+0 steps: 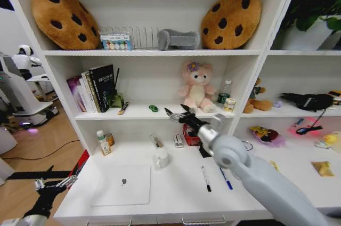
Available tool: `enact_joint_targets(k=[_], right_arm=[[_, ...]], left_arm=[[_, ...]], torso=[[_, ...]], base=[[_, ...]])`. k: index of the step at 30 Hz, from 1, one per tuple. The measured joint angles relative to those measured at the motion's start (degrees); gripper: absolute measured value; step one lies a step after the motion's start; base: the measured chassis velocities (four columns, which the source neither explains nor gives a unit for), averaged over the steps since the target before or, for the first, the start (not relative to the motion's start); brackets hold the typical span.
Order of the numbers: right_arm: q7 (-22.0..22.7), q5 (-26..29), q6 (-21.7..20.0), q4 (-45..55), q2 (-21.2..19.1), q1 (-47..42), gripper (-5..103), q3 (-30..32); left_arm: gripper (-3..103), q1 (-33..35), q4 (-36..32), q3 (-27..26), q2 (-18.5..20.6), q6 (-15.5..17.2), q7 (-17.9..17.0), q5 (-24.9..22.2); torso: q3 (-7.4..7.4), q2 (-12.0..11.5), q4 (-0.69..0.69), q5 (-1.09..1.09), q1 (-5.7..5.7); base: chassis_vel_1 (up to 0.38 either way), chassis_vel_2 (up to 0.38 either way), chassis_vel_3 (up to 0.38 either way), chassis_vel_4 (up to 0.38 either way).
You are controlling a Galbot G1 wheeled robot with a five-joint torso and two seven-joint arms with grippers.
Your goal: Organize the objects on the table.
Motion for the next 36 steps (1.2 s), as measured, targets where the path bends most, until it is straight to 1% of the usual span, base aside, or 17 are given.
enact_joint_targets(k=[2, 3, 4, 5, 6, 8, 9, 11, 12, 14, 18, 21, 23, 25, 27, 31, 36], right_arm=[[-0.2, -3.7, 2.0, 3.1, -0.4, -9.5, 100, 5.9], [-0.2, -3.7, 2.0, 3.1, -0.4, -9.5, 100, 5.9], [0.1, -6.3, 2.5, 4.6, 0.6, -15.1, 100, 8.1], [0.1, -6.3, 2.5, 4.6, 0.6, -15.1, 100, 8.1], [0.7, -9.4, 2.8, 5.5, 2.1, -20.2, 100, 9.8], [1.1, -15.1, 3.8, 5.6, 4.6, -26.8, 100, 11.4], [1.1, -15.1, 3.8, 5.6, 4.6, -26.8, 100, 11.4], [1.2, -21.1, 5.9, 3.8, 7.2, -33.0, 100, 12.5], [1.2, -21.1, 5.9, 3.8, 7.2, -33.0, 100, 12.5], [1.9, -22.9, 6.5, 2.1, 8.9, -35.6, 100, 12.6], [4.2, -23.5, 5.8, -1.6, 11.8, -38.2, 100, 11.8], [4.5, -23.6, 5.4, -2.4, 12.2, -38.4, 100, 11.5], [5.6, -23.4, 3.7, -5.1, 13.2, -38.1, 100, 10.4], [6.7, -23.3, 0.9, -8.7, 14.1, -36.5, 100, 8.9], [6.8, -23.0, 0.2, -10.1, 14.4, -35.7, 100, 8.4], [6.7, -20.7, -1.8, -13.2, 14.7, -33.4, 100, 6.9], [5.9, -15.6, -5.1, -17.5, 14.6, -28.8, 100, 4.3]], left_arm=[[100, 0.0, 0.0, 0.0, 0.0, 0.0, 0.0, 0.0], [100, 0.0, 0.0, 0.0, 0.0, 0.0, 0.0, 0.0], [100, 0.0, 0.0, 0.0, 0.0, 0.0, 0.0, 0.0], [100, 0.0, 0.0, 0.0, 0.0, 0.0, 0.0, 0.0], [100, 0.0, 0.0, 0.0, 0.0, 0.0, 0.0, 0.0], [100, 0.0, 0.0, 0.0, 0.0, 0.0, 0.0, 0.0], [100, 0.0, 0.0, 0.0, 0.0, 0.0, 0.0, 0.0], [100, 0.0, 0.0, 0.0, 0.0, 0.0, 0.0, 0.0], [100, 0.0, 0.0, 0.0, 0.0, 0.0, 0.0, 0.0], [100, 0.0, 0.0, 0.0, 0.0, 0.0, 0.0, 0.0], [100, 0.0, 0.0, 0.0, 0.0, 0.0, 0.0, 0.0], [100, 0.0, 0.0, 0.0, 0.0, 0.0, 0.0, 0.0], [100, 0.0, 0.0, 0.0, 0.0, 0.0, 0.0, 0.0], [100, 0.0, 0.0, 0.0, 0.0, 0.0, 0.0, 0.0], [100, 0.0, 0.0, 0.0, 0.0, 0.0, 0.0, 0.0], [100, 0.0, 0.0, 0.0, 0.0, 0.0, 0.0, 0.0], [100, 0.0, 0.0, 0.0, 0.0, 0.0, 0.0, 0.0]], torso=[[0.0, 0.0, 0.08, -0.03, 0.0], [0.0, 0.0, 0.08, -0.03, 0.0], [0.01, 0.0, 0.08, -0.01, 0.0], [0.01, 0.0, 0.08, -0.01, 0.0], [0.01, 0.0, 0.06, -0.02, 0.0], [0.0, 0.0, 0.06, -0.02, 0.0], [0.0, 0.0, 0.06, -0.02, 0.0], [0.01, 0.0, 0.05, -0.02, 0.0], [0.01, 0.0, 0.05, -0.02, 0.0], [0.01, 0.0, 0.05, -0.02, 0.0], [0.01, 0.0, 0.06, -0.03, 0.01], [0.01, 0.0, 0.06, -0.03, 0.01], [0.01, 0.0, 0.06, -0.03, 0.01], [0.01, 0.0, 0.06, -0.02, 0.01], [0.02, 0.0, 0.06, -0.03, 0.01], [0.02, 0.0, 0.06, -0.02, 0.02], [0.02, 0.0, 0.06, -0.02, 0.02]], base=[[0.0, 0.0, 0.0, 0.0], [0.0, 0.0, 0.0, 0.0], [0.0, 0.0, 0.0, 0.0], [0.0, 0.0, 0.0, 0.0], [0.0, 0.0, 0.0, 0.0], [0.0, 0.0, 0.0, 0.0], [0.0, 0.0, 0.0, 0.0], [0.0, 0.0, 0.0, 0.0], [0.0, 0.0, 0.0, 0.0], [0.0, 0.0, 0.0, 0.0], [0.0, 0.0, 0.0, 0.0], [0.0, 0.0, 0.0, 0.0], [0.0, 0.0, 0.0, 0.0], [0.0, 0.0, 0.0, 0.0], [0.0, 0.0, 0.0, 0.0], [0.0, 0.0, 0.0, 0.0], [0.0, 0.0, 0.0, 0.0]])
